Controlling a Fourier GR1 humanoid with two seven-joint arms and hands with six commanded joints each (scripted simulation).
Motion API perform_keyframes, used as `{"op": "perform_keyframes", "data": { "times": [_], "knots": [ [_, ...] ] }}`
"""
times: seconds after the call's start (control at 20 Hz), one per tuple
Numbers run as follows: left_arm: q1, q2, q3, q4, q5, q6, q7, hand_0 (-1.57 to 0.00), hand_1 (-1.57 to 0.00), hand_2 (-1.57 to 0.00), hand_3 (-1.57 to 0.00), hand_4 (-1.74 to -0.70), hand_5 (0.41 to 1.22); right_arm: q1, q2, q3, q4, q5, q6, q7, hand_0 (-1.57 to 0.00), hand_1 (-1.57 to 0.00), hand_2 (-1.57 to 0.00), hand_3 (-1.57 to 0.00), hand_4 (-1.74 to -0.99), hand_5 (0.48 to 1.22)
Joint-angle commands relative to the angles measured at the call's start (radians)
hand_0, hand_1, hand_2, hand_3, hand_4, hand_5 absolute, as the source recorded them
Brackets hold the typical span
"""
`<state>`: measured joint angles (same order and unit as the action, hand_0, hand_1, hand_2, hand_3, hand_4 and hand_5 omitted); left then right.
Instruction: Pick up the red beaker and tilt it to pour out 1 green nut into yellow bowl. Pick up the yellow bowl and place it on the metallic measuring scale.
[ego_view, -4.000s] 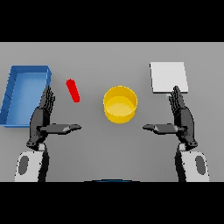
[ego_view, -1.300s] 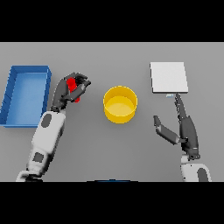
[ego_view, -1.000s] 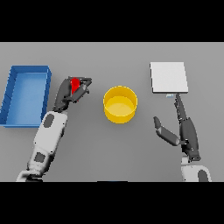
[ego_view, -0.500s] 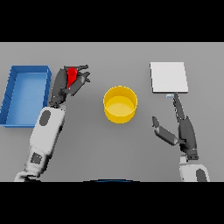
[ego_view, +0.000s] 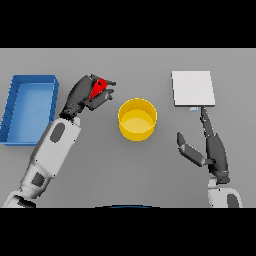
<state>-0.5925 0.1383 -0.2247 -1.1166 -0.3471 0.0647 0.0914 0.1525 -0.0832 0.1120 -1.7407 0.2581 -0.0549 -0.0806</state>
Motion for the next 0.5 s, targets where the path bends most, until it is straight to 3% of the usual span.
{"op": "perform_keyframes", "data": {
  "times": [0.0, 0.25, 0.45],
  "knots": [
    [-0.010, 0.008, -0.019, -0.003, -0.026, 0.004, 0.026, -1.57, -1.57, -1.57, -1.56, -1.73, 1.114, -0.007, 0.006, 0.003, 0.004, 0.004, -0.003, 0.006, 0.00, 0.00, 0.00, 0.00, -1.254, 0.680],
    [-0.079, 0.083, -0.195, -0.010, -0.235, -0.029, 0.157, -1.57, -1.57, -1.57, -1.57, -1.74, 1.132, 0.000, 0.013, 0.013, -0.012, -0.001, 0.005, 0.015, 0.00, 0.00, 0.00, 0.00, -1.255, 0.689],
    [-0.167, 0.129, -0.309, 0.037, -0.368, -0.074, 0.175, -1.57, -1.57, -1.57, -1.57, -1.74, 1.173, 0.012, 0.020, 0.021, -0.023, 0.009, 0.001, 0.013, 0.00, 0.00, 0.00, 0.00, -1.270, 0.700]
  ]
}}
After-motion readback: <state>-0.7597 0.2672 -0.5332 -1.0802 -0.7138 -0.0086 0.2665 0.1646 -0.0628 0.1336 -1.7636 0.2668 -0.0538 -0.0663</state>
